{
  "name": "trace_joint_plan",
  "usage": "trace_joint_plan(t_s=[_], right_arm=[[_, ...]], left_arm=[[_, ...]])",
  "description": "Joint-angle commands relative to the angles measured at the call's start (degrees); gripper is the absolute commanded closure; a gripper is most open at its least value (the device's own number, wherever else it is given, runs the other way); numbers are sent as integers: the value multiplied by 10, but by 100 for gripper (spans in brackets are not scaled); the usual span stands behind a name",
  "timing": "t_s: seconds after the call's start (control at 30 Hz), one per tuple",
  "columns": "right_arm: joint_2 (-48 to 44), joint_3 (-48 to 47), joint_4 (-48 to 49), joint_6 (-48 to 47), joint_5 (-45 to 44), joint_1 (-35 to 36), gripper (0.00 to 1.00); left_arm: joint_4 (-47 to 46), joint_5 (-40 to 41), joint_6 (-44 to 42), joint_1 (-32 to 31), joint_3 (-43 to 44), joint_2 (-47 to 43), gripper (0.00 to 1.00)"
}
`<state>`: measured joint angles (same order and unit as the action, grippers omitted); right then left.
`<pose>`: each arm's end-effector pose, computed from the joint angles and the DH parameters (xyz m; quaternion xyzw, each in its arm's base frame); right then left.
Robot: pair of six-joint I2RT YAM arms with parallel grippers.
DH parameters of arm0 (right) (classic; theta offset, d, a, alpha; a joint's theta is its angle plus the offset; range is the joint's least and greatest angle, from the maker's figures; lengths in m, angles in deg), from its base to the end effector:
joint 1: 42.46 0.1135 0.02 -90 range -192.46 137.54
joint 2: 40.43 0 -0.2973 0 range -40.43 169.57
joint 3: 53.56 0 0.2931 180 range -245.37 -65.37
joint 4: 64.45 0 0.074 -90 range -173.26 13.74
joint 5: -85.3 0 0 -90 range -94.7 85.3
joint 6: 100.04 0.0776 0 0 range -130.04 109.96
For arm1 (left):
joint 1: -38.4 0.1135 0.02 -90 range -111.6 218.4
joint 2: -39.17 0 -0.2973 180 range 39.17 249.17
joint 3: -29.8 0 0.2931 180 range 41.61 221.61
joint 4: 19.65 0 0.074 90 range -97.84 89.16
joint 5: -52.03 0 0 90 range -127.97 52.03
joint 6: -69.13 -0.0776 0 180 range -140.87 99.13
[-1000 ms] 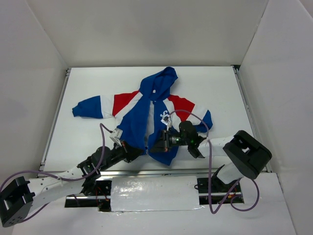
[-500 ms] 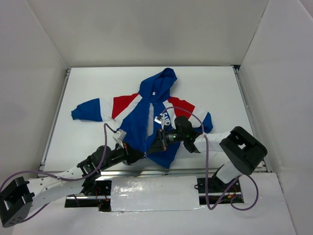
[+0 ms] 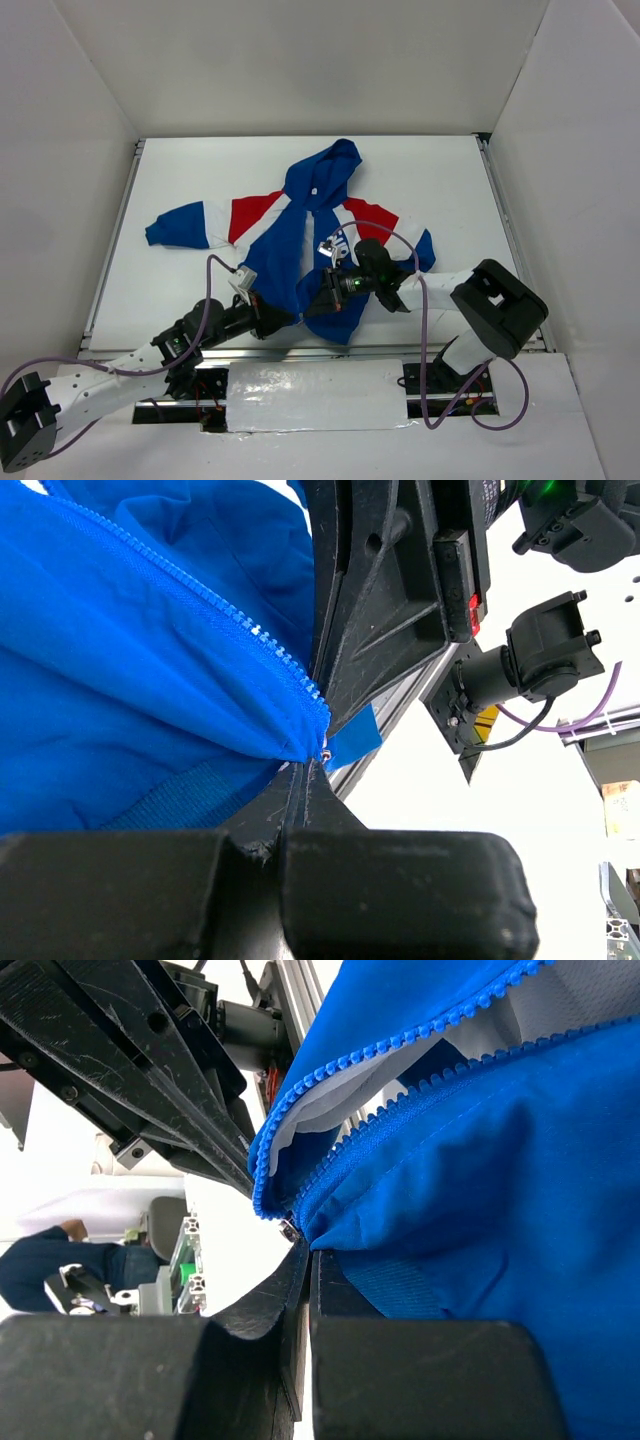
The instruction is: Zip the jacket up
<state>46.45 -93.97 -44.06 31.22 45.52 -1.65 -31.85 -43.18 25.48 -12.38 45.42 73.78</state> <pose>0.2008 0.2521 0.1435 -0.2216 0.7691 0.5862 0.1252 0.1227 -0.1615 0.1691 0.0590 0.7452 -0.5198 0.4135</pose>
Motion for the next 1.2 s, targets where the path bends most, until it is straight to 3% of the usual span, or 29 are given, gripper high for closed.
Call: trace_joint_plan(t_s=[0.0, 0.37, 0.67, 0.93, 1.17], right_arm=[[-11, 2, 41, -8, -10, -7, 100], [-2, 19, 126, 15, 53, -7, 100], [2, 36, 203, 80, 27, -7, 100], [-30, 28, 143, 52, -43, -7, 100], [-71, 7, 30, -6, -117, -7, 100]], left_arm=[[-24, -27, -13, -6, 23, 0, 100], [-11, -13, -17, -6, 34, 11, 100], [-20, -35, -31, -6, 43, 33, 100], [-62, -95, -45, -6, 43, 49, 100], [-101, -146, -42, -7, 25, 31, 100]])
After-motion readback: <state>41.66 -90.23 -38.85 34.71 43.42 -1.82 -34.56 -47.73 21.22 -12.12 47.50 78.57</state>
